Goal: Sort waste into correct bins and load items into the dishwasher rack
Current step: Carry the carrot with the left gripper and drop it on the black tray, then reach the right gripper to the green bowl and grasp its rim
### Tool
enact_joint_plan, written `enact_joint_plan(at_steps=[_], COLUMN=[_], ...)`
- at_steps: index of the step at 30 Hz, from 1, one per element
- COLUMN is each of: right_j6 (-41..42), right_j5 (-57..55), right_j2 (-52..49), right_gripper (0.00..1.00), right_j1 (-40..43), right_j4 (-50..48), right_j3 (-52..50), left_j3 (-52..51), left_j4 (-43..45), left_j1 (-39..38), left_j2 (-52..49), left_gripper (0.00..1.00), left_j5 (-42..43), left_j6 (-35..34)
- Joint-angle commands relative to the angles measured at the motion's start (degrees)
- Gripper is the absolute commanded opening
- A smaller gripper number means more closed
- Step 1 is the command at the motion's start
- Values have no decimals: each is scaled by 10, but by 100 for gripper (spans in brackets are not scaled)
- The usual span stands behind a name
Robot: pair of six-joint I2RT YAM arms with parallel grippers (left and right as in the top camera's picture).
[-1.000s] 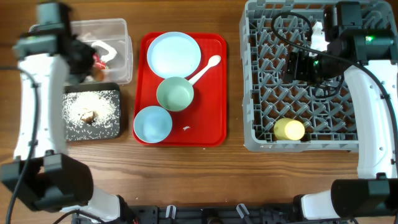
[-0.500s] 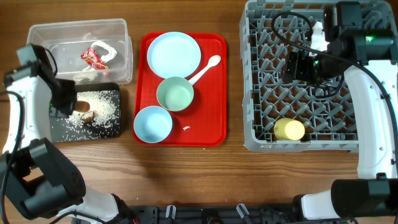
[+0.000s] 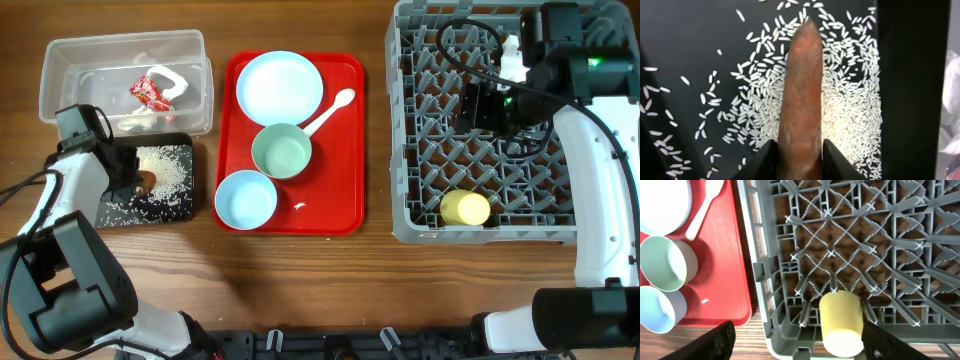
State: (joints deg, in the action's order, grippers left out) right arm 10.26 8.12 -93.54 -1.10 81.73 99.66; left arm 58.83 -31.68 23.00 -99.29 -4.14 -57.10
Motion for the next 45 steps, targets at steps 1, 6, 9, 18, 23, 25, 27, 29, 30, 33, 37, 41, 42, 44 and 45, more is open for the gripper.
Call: enact_joint_plan(at_steps=[1,6,9,18,23,25,27,29,30,33,37,41,42,44,45], right_j6=[13,17,17,17,17,16,9,2,3,7,46,89,99,122,128], right_j5=[9,9,9,24,56,70,84,98,100,100,99,96,89,80,81], right_j2=[-2,-2,-2,-2,-2,-2,-2,-2,-2,-2,-7,-28,-37,-61,-75], right_gripper=[82,82,82,82,82,82,82,82,82,82,82,81,81,78,77], right_j1=[-2,-2,-2,-2,-2,-4,-13,-28,-38,-78,-142,-199,-214,-237,-247], right_j4=[-6,-8,-11,-22,-35,-41,-49,-58,-63,-87,-131,-183,-194,-213,-222], right_j3=[7,7,7,7,7,7,7,7,7,7,7,7,7,7,7], left_j3=[-7,3,14,26,26,26,26,26,26,26,26,26,26,26,26], left_j4=[0,-11,-22,-27,-56,-68,-79,-87,-90,-98,-100,-100,-100,-100,-100], left_j1=[4,4,4,2,-24,-42,-66,-91,-111,-166,-231,-270,-276,-282,-284], left_j2=[10,46,84,239,272,272,269,270,270,269,263,243,236,222,215], left_gripper=[45,75,83,83,82,82,81,81,81,81,78,75,75,76,78], left_j5=[13,22,23,132,140,145,146,147,146,146,145,133,133,133,133], left_j6=[18,120,163,309,352,376,406,429,436,439,439,438,438,438,438])
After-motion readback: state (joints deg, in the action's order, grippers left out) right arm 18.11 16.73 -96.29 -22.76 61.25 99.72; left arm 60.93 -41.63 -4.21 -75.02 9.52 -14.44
